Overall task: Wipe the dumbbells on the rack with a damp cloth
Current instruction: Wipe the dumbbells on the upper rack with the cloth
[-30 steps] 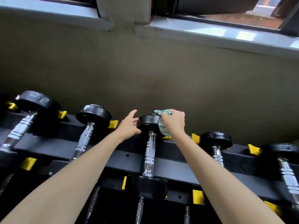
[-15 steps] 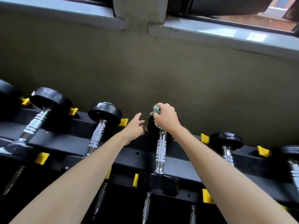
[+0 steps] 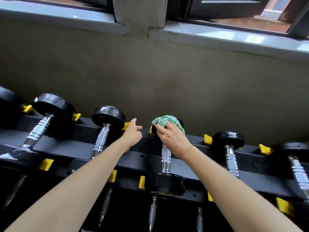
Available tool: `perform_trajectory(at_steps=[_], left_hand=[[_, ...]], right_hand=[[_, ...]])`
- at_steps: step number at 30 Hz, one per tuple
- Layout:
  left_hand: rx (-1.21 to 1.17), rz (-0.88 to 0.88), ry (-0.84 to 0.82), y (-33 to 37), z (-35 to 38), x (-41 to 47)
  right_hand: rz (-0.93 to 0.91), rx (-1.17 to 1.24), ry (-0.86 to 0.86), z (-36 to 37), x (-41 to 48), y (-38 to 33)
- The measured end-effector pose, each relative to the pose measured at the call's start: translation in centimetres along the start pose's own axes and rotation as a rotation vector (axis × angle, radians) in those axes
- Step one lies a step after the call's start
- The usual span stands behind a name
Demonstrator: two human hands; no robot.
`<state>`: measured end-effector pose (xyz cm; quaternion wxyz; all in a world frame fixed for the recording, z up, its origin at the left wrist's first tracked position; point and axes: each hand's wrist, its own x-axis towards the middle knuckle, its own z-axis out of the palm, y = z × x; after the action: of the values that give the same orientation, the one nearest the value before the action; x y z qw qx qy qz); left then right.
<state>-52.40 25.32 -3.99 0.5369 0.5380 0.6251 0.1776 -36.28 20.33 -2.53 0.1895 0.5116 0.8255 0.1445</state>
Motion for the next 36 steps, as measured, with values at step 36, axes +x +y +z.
perform_trajectory(at_steps=[36], left_hand=[[-0.146,0.378,-0.361,10.0,0.3,-11.0]], right_hand=[[0.617,2.747,0.278,-5.5,-11.3,4.3]])
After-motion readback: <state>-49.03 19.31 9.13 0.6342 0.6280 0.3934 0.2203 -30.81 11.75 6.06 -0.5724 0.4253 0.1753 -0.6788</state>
